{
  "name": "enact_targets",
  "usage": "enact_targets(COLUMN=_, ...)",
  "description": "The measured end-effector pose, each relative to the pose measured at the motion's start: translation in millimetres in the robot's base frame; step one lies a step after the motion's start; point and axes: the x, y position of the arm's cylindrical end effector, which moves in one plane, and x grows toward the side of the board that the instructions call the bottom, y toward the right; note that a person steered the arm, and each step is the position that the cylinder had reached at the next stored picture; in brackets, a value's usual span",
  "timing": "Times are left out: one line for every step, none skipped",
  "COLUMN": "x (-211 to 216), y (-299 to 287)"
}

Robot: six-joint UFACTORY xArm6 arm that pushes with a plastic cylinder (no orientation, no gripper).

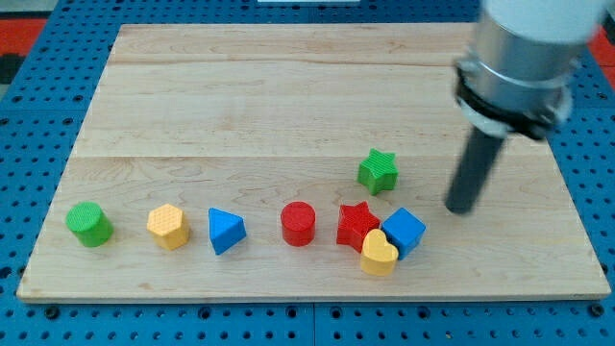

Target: Place yellow heart to the right of red star and go away

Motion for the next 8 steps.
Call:
enact_targets(x=74, y=2)
enact_targets(x=73, y=-35)
enact_targets(x=64, y=-74)
enact_targets(x=64, y=-92)
enact_targets(x=32, y=-98)
enact_targets(x=-4, y=-98)
enact_targets(x=-19, y=-98)
enact_targets(x=8, y=-98)
